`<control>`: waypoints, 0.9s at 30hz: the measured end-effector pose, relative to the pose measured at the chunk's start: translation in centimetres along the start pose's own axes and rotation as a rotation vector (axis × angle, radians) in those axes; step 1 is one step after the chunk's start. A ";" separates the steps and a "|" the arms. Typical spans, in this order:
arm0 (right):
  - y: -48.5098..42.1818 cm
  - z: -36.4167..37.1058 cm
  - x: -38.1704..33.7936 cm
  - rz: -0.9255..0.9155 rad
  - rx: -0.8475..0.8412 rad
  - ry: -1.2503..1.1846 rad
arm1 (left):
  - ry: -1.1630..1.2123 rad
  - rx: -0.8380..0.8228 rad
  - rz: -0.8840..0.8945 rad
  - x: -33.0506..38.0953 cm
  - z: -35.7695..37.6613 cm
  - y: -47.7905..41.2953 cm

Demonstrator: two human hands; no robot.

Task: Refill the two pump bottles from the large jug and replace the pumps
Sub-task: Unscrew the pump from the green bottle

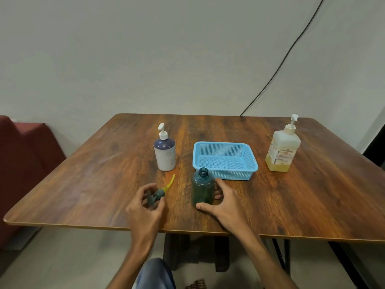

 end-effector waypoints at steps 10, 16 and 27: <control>0.4 0.0 -0.8 -0.024 -0.002 -0.019 | -0.098 -0.041 -0.042 -1.5 1.4 0.4; 0.6 0.2 -1.2 -0.041 -0.008 -0.022 | -0.175 -0.053 -0.008 -2.1 1.4 0.1; 1.0 0.0 -1.1 -0.059 0.001 -0.047 | -0.261 -0.076 -0.015 -2.9 1.3 -0.2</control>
Point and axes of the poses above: each hand's wrist, its own y-axis away from the middle knuckle, its own z-axis out of the palm, x = y × z, the point moved 7 cm from there along -y, towards the middle knuckle, and after that the axes turned 14 degrees about -y, right-handed, at the moved point
